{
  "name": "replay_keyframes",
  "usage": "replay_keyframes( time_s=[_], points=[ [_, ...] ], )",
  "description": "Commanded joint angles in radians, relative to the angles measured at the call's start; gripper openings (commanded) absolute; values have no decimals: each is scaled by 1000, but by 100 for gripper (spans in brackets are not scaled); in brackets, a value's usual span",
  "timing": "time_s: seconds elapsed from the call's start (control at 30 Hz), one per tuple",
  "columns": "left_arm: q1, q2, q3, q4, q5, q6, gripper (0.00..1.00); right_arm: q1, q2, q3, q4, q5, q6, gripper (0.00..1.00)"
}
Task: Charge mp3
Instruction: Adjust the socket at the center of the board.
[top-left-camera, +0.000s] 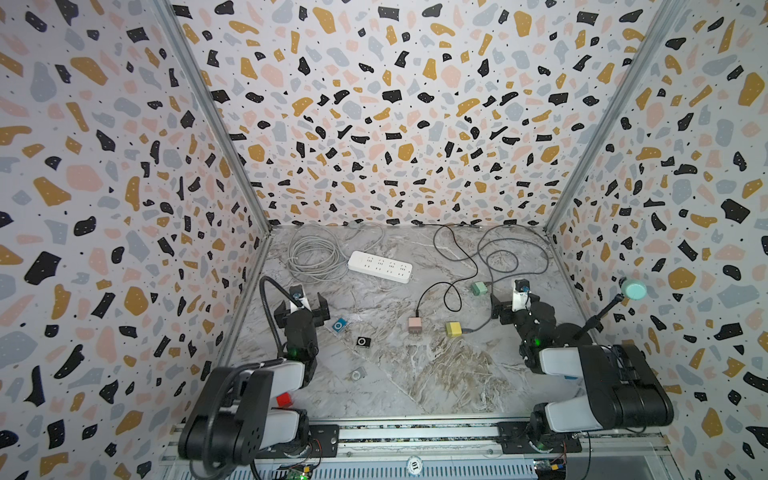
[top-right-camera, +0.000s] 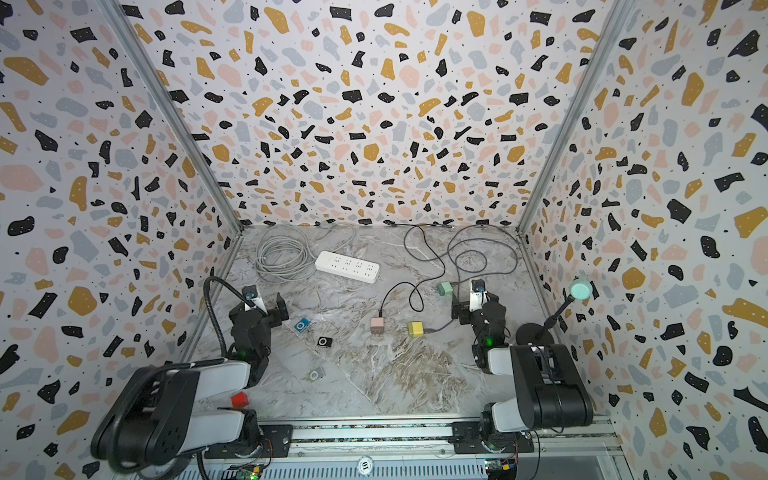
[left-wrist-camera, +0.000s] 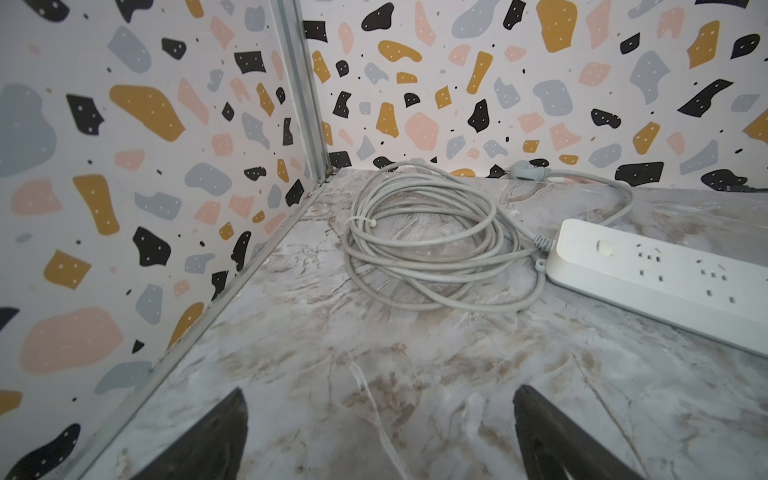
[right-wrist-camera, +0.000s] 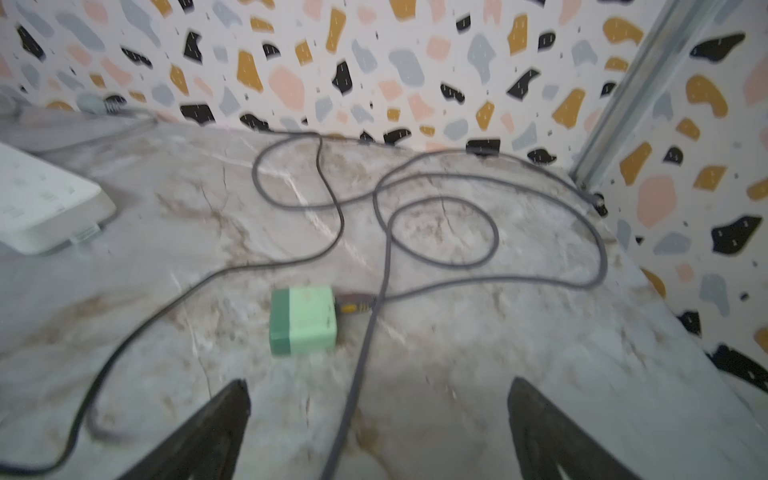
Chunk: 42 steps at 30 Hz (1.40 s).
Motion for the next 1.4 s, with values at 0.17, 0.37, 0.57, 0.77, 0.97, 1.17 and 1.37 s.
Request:
replay_keyframes(
  time_s=[0.17,0.37,0.57,0.77,0.97,1.17,1.37],
  points=[
    [-8,-212,629,-916,236,-461,100,457,-243,533,-885,71,82,98],
    [-8,-236,632,-1009,354,-523,100,510,-91,670,-956,-111,57,99],
    [-10,-355,580,-1031,446,-508,100,499,380,1067,-1180,-153,-189,99],
    [-10,-483,555,-1078,521,-484,100,431,794,1532,-1323,-257,-286,100],
    [-10,-523,575,-1152,485,-437,100,421,1034,1834,-1403,-357,-300,100],
    [-9,-495,606,-1170,473,-405,100,419,1093,1842,-1368,-442,-292,100],
    [-10,-472,616,-1162,455,-379,100,438,1137,1846,-1349,-447,-290,99]
  ],
)
